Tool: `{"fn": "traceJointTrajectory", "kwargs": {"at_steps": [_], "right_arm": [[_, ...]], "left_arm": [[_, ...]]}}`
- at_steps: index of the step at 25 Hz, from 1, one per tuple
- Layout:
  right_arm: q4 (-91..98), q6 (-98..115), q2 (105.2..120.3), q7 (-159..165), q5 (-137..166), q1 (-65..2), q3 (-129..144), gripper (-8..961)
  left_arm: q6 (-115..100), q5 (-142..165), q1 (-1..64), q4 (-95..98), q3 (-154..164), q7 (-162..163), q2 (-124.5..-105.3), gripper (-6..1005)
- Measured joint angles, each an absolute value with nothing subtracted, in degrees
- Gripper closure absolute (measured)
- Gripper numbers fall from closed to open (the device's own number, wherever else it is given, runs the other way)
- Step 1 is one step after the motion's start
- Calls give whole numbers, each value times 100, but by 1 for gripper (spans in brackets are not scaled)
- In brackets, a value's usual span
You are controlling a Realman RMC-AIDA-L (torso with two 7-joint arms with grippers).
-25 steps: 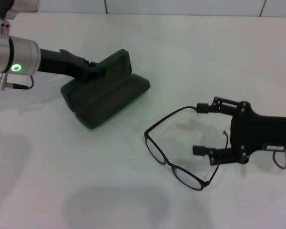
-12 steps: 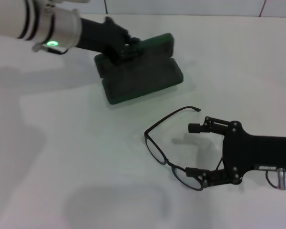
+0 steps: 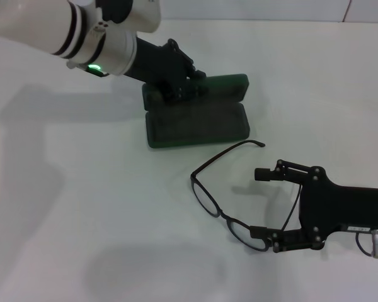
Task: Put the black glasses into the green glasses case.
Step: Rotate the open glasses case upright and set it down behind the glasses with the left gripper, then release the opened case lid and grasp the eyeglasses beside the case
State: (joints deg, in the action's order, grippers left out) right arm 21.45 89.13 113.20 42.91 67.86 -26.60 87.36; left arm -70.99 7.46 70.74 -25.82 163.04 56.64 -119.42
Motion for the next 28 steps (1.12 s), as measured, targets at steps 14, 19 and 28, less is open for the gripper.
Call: {"fn": "traceJointTrajectory", "kwargs": {"at_steps": [14, 19, 28], "right_arm": [[2089, 8883, 11320, 4288, 6786, -2620, 8742, 66], [2099, 8892, 11320, 4271, 6772, -2611, 8739, 67], [2677, 8877, 11306, 5245, 6989, -2879, 8599, 67]], "left_arm": [[-7539, 890, 7165, -2508, 16304, 6126, -11917, 705], [-7989, -222, 6857, -2741, 16302, 5692, -11936, 506], [-9075, -3864, 4865, -2144, 16295, 5579, -11912, 170]]}}
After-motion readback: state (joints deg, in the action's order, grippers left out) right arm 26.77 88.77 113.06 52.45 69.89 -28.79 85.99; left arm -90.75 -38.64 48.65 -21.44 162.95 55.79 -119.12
